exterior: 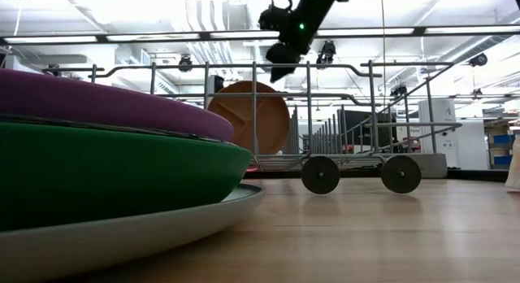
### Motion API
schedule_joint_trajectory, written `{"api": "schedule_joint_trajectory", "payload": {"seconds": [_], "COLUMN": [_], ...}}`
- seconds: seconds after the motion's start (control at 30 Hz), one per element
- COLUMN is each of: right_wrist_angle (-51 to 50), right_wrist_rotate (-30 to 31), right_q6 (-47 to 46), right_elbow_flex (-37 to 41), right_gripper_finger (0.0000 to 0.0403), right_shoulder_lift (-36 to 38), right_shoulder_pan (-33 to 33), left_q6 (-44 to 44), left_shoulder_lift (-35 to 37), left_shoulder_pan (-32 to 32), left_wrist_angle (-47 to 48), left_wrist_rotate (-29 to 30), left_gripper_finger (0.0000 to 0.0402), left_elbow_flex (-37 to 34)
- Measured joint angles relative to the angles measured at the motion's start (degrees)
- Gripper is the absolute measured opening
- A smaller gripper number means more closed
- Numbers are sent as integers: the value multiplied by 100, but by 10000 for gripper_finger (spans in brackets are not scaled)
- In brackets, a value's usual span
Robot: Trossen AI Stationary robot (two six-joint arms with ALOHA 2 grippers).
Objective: Sort dishes
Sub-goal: Put the brown plate into the dish rack, then put the white plate into the dish rack
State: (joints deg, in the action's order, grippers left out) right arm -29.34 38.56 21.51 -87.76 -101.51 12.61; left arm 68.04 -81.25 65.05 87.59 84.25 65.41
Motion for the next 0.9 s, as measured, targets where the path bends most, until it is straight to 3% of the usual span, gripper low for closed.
{"api": "schedule_joint_trajectory", "payload": {"seconds": [0.43, 0.67, 0.9], "right_wrist_angle": [693, 675, -350], "right_wrist_rotate": [-313, 460, 442], "right_q6": [154, 517, -456], "right_elbow_flex": [122, 120, 109], "right_gripper_finger": [341, 341, 341], "right_shoulder_lift": [-22, 177, 787], "right_shoulder_pan": [-9, -86, -295], "left_q6": [0, 1, 9], "left_shoulder_lift": [0, 0, 0], "left_shoulder_pan": [-1, -1, -7], "left_wrist_angle": [0, 0, -81], "left_wrist_rotate": [2, 2, 27], "left_gripper_finger": [62, 62, 62], "left_elbow_flex": [0, 0, 2]}}
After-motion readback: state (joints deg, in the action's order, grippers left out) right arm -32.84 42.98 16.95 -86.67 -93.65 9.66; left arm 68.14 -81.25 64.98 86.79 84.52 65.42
